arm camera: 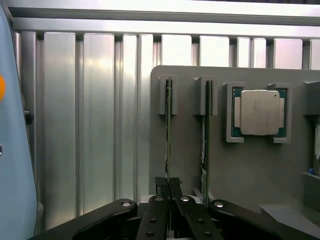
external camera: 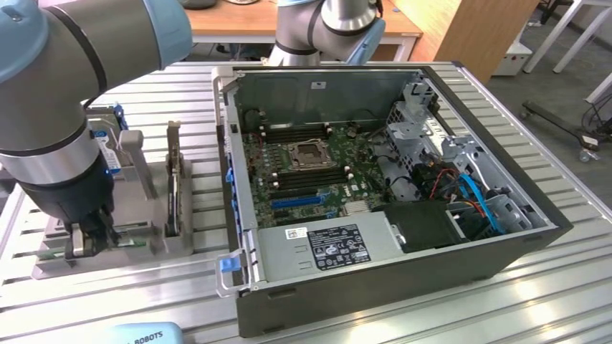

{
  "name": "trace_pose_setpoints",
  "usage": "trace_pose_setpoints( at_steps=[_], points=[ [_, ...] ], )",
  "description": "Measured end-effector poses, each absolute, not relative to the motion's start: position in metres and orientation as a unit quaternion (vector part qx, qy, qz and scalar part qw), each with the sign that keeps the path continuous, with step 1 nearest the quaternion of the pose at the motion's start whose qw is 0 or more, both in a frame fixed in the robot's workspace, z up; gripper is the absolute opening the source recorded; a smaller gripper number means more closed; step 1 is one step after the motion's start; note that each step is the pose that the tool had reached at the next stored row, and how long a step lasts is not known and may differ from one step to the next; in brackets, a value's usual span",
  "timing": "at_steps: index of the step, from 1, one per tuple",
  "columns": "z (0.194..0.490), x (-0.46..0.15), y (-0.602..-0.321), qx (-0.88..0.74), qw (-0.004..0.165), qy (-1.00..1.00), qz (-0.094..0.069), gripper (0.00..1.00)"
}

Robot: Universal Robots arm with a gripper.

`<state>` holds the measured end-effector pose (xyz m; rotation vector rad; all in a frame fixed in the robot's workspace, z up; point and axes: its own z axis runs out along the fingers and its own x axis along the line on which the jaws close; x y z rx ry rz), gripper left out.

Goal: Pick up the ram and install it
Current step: 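Pick up the ram and move it above insertion slot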

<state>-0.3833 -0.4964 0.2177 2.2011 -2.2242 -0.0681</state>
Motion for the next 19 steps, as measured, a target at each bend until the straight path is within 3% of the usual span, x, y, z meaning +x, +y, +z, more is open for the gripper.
trace_pose_setpoints(
  at_steps=[19],
  points=[
    [0.256,-0.383,-0.496,0.703,0.006,-0.711,-0.022,0.12]
  ],
)
